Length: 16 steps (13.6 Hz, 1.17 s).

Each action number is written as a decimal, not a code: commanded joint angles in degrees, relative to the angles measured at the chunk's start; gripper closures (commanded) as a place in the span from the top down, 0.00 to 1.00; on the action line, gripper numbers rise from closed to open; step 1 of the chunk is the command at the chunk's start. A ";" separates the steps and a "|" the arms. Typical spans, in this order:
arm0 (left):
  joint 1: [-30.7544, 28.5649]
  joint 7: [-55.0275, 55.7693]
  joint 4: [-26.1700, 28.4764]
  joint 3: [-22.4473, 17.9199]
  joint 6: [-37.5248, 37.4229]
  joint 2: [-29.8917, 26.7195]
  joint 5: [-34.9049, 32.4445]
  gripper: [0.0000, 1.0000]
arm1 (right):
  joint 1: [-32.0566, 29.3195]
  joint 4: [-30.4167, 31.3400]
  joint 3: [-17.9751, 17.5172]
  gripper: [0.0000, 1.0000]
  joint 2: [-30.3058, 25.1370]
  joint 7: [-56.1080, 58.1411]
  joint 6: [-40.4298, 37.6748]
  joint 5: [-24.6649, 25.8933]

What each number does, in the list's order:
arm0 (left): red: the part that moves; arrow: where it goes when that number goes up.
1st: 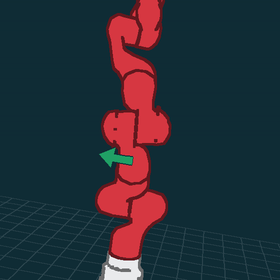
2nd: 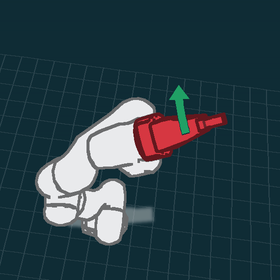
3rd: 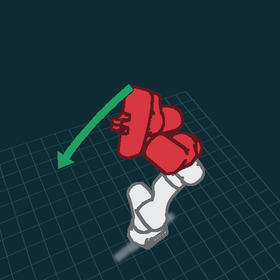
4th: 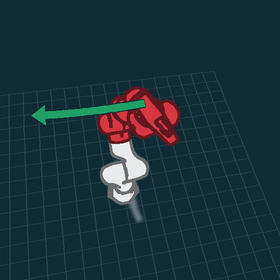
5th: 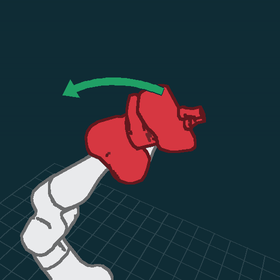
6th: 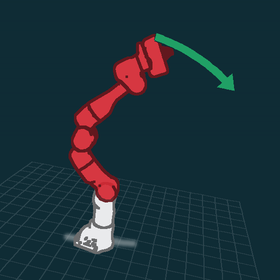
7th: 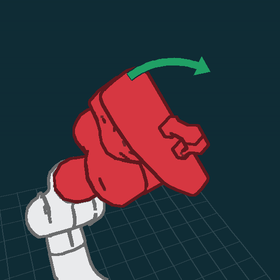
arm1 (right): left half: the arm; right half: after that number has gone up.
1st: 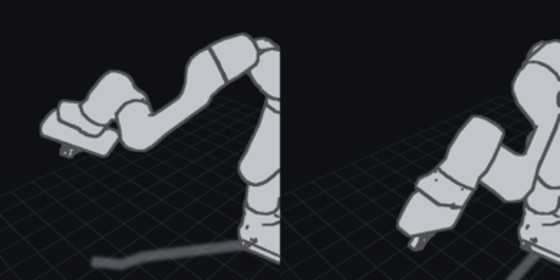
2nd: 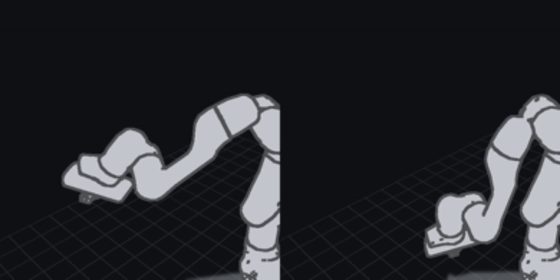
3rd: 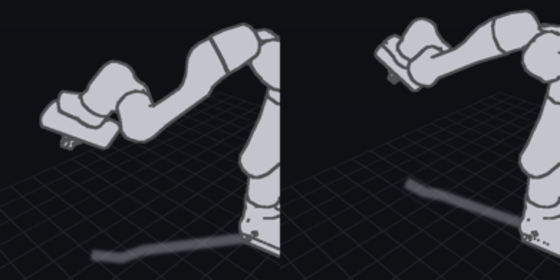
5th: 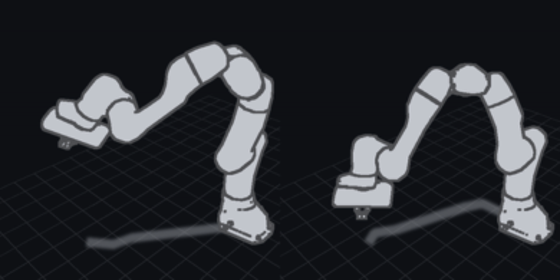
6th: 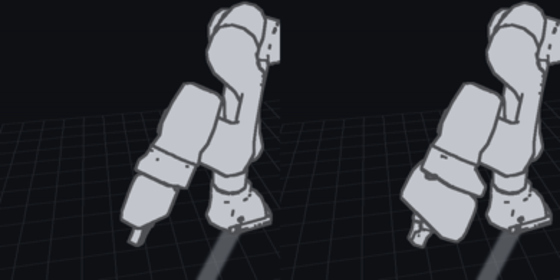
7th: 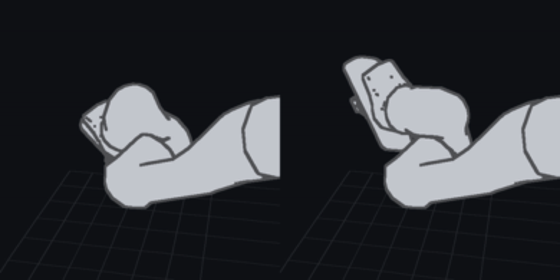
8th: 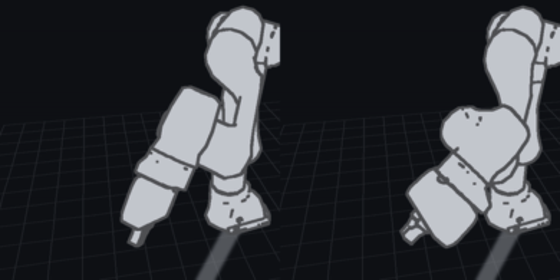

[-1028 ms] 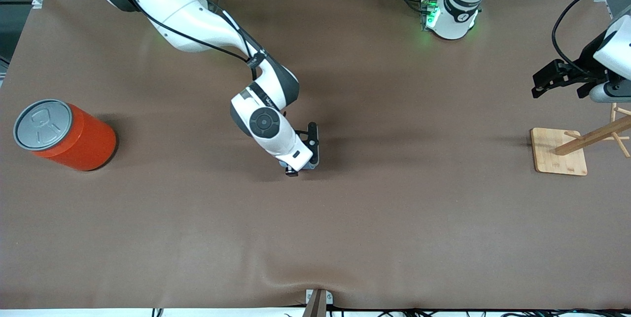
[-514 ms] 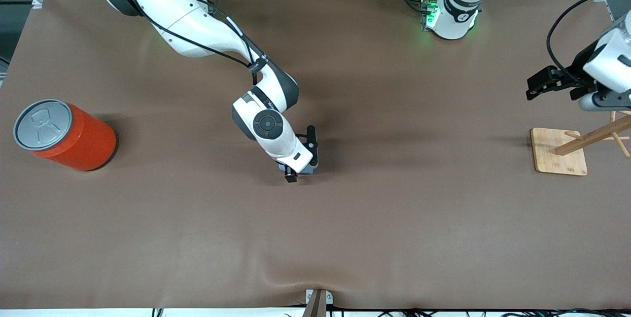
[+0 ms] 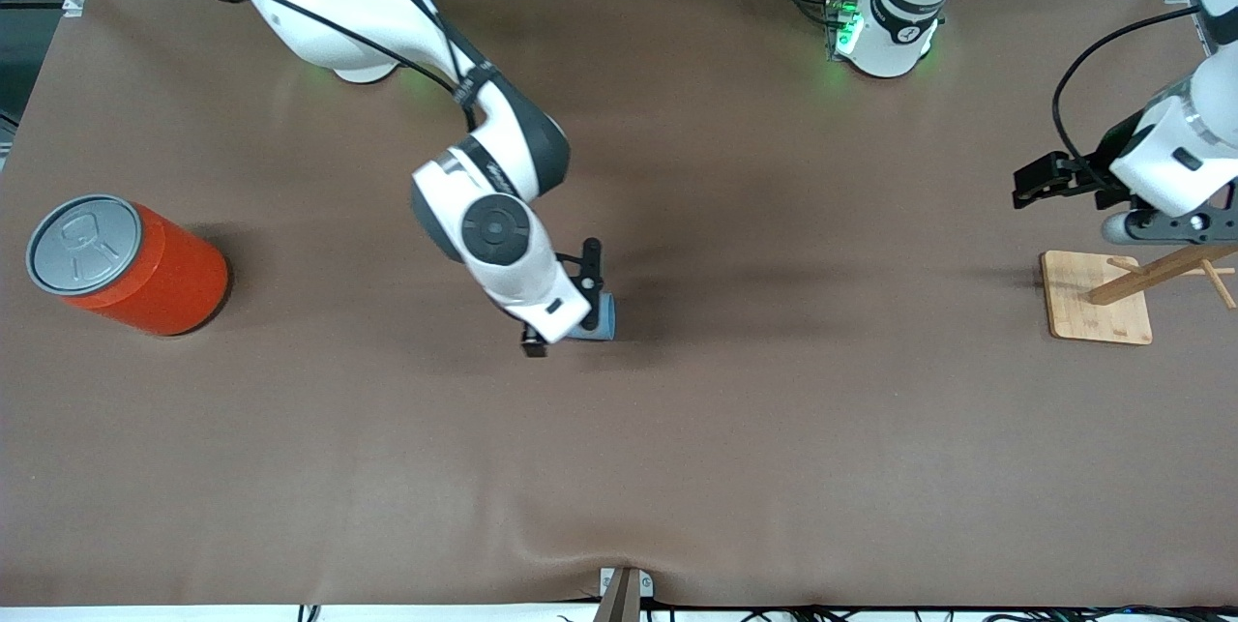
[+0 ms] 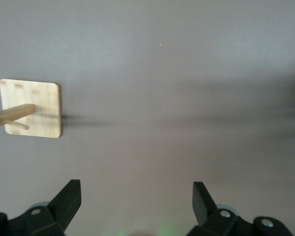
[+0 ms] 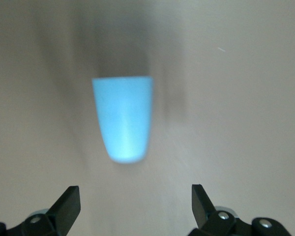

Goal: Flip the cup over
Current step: 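Set down the cup with the right gripper while the left gripper reaches it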

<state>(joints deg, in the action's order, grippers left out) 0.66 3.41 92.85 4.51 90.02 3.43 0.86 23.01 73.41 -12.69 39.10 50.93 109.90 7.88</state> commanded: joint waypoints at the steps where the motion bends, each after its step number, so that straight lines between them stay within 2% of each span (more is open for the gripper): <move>1: 0.84 0.90 -3.02 0.50 -0.99 5.08 5.97 1.00 | -5.68 1.38 -0.58 1.00 -4.38 -0.75 -2.67 0.64; 3: 0.75 0.03 -4.25 0.58 -0.90 9.64 10.54 1.00 | -8.93 1.47 -0.58 1.00 -4.91 -3.19 -3.38 0.38; 8: 2.06 -0.24 -4.86 1.20 7.61 21.69 33.30 1.00 | -11.49 2.08 -0.75 1.00 -6.84 -12.40 -5.21 0.21; 10: 5.74 -0.59 -6.62 2.08 12.52 24.86 34.73 1.00 | -11.67 2.00 -0.75 1.00 -7.90 -20.84 -6.88 0.29; 13: 9.26 -1.73 -6.80 3.66 19.57 30.65 46.92 1.00 | -12.98 2.00 -0.58 1.00 -7.99 -26.48 -8.38 0.29; 16: 13.12 -6.81 -8.12 3.66 25.53 36.37 53.35 1.00 | -17.55 2.00 -0.67 1.00 -9.12 -31.67 -9.08 0.21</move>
<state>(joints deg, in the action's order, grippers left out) 12.36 -0.36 87.58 8.10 112.94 35.41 50.85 9.15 73.47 -12.34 32.51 22.20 101.66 7.87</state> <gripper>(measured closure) 0.000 0.000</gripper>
